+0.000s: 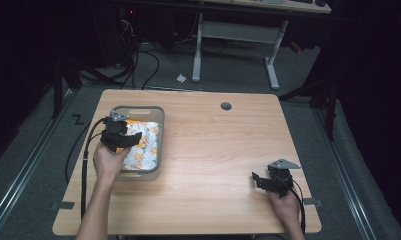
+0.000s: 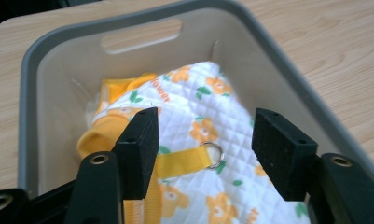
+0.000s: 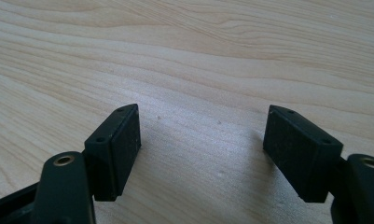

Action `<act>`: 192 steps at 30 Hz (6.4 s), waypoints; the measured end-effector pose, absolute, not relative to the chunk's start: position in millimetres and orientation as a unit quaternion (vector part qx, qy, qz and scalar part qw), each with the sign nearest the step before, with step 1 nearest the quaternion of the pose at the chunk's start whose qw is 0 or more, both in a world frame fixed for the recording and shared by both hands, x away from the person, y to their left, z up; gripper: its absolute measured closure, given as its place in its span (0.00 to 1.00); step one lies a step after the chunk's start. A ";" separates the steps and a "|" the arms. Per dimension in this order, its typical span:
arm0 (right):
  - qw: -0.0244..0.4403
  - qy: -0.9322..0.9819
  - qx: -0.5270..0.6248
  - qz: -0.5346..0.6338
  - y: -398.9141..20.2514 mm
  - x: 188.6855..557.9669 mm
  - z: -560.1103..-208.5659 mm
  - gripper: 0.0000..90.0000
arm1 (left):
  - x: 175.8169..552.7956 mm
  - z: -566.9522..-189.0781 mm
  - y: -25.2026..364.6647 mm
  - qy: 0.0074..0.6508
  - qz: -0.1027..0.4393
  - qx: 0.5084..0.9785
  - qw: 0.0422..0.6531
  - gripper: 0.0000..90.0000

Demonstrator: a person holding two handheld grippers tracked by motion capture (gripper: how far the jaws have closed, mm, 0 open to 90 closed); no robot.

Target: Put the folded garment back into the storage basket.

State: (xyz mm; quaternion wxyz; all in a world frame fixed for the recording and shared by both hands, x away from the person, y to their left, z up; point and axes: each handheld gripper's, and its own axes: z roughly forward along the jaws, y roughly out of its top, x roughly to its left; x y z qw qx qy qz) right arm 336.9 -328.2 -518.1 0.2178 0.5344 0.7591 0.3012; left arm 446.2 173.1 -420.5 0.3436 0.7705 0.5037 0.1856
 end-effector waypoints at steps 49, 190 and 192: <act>0.218 0.759 0.534 0.301 -328.2 336.9 -518.1 0.31 | 384.0 -392.9 125.3 0.433 0.171 0.773 0.431 0.40; 0.217 0.759 0.535 0.301 -328.1 336.6 -518.0 0.31 | 360.4 -524.0 3.1 0.398 0.151 0.828 0.365 0.36; 0.217 0.759 0.535 0.301 -328.1 336.6 -518.0 0.31 | 359.6 -524.1 3.1 0.400 0.151 0.827 0.366 0.36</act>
